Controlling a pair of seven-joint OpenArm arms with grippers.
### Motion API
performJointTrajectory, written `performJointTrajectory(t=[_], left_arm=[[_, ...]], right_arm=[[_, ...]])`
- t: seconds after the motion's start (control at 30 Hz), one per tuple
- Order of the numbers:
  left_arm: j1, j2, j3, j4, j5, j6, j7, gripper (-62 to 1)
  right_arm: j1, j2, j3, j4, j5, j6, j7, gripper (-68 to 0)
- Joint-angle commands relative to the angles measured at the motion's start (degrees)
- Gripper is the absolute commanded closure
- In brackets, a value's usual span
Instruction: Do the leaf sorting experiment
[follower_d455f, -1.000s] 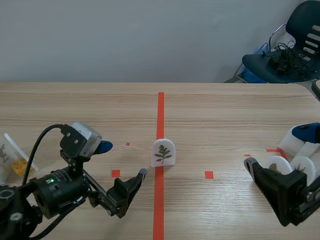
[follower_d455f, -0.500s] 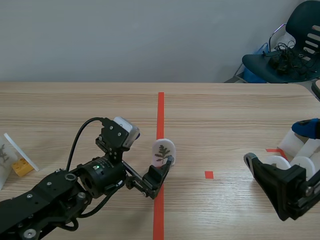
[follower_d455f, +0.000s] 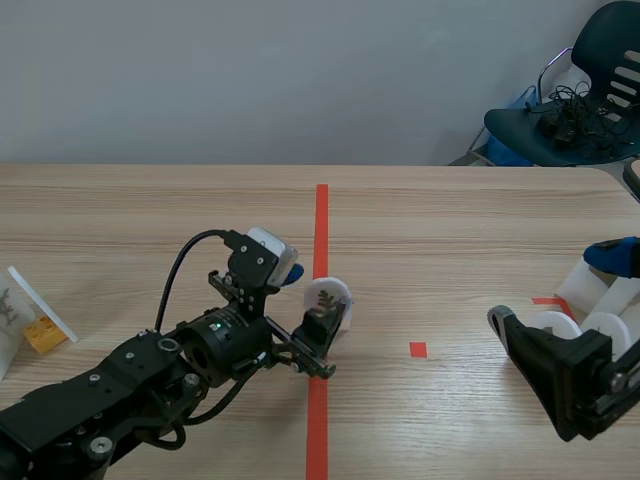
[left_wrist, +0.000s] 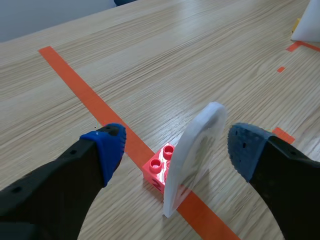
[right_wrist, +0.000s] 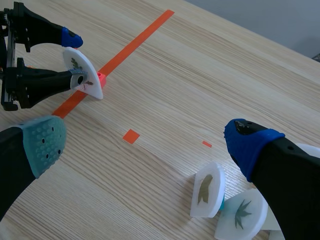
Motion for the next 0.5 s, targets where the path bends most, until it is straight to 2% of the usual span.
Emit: performJointTrajectory(t=[0.0,0.33,0.4,0.47], left_arm=[[-0.3,0.2,0.0,1.0,-0.6,0.0,-1.0,-36.6],[-0.3,0.5,2.1,1.0,-1.0,0.0,-1.0,-7.3],[-0.3,0.5,2.2,1.1,-1.0,0.0,-1.0,-3.9],[-0.3,0.3,2.2,1.3,-1.0,-0.1,-1.0,-4.0]], right_arm=[[0.7,0.0,0.2,1.0,0.4,-0.2,1.1,-67.9],[0.7,0.0,0.2,1.0,0.4,-0.2,1.1,-67.9],[0.7,0.0,0.2,1.0,0.4,-0.2,1.0,-67.9],[0.7,0.0,0.2,1.0,0.4,-0.2,1.0,-67.9]])
